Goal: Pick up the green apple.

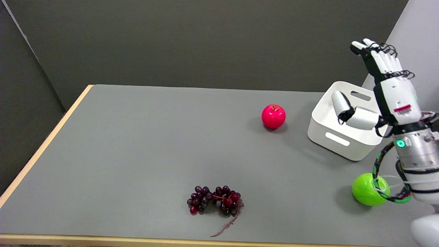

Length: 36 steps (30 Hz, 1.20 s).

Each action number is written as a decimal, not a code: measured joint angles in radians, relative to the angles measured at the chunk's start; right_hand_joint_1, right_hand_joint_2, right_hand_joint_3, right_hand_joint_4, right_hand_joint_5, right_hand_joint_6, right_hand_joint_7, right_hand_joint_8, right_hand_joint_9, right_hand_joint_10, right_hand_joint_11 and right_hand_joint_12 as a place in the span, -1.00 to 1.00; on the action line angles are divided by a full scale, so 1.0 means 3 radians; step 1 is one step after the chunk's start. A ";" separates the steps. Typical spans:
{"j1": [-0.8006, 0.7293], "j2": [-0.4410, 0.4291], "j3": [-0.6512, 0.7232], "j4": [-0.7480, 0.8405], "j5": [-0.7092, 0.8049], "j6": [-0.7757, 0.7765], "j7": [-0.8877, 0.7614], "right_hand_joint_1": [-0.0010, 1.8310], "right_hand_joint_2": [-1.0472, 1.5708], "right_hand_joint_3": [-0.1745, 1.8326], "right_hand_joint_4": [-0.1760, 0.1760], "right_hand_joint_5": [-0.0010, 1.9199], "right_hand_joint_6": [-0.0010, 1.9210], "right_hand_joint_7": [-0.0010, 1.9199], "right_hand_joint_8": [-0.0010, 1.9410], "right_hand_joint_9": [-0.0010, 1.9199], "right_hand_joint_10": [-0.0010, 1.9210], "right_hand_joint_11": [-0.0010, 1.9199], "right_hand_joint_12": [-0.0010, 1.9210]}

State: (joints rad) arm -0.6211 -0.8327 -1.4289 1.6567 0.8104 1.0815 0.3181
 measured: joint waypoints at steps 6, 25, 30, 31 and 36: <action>-0.0404 -0.0028 0.0086 0.0107 -0.0002 0.0334 -0.0094 -0.64 0.32 0.15 0.07 -0.81 -0.54 -0.83 -0.69 -0.97 -0.36 -1.00 0.16; -0.0850 -0.0142 -0.1101 -0.0527 0.0370 0.1838 -0.0541 -0.65 0.31 0.15 0.05 -0.80 -0.53 -0.81 -0.67 -0.96 -0.35 -1.00 0.15; -0.0798 -0.0197 -0.1412 -0.0764 0.0496 0.2061 -0.0596 -0.66 0.30 0.14 0.04 -0.79 -0.52 -0.81 -0.66 -0.95 -0.35 -1.00 0.15; -0.0785 -0.0209 -0.1470 -0.0812 0.0523 0.2101 -0.0605 -0.67 0.30 0.14 0.03 -0.79 -0.52 -0.81 -0.66 -0.95 -0.35 -1.00 0.15; -0.0726 -0.0251 -0.1688 -0.0997 0.0646 0.2228 -0.0639 -0.68 0.29 0.14 0.03 -0.79 -0.52 -0.80 -0.65 -0.96 -0.35 -1.00 0.14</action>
State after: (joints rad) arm -0.8388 -0.9079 -1.9353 1.3577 1.0043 1.7497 0.1264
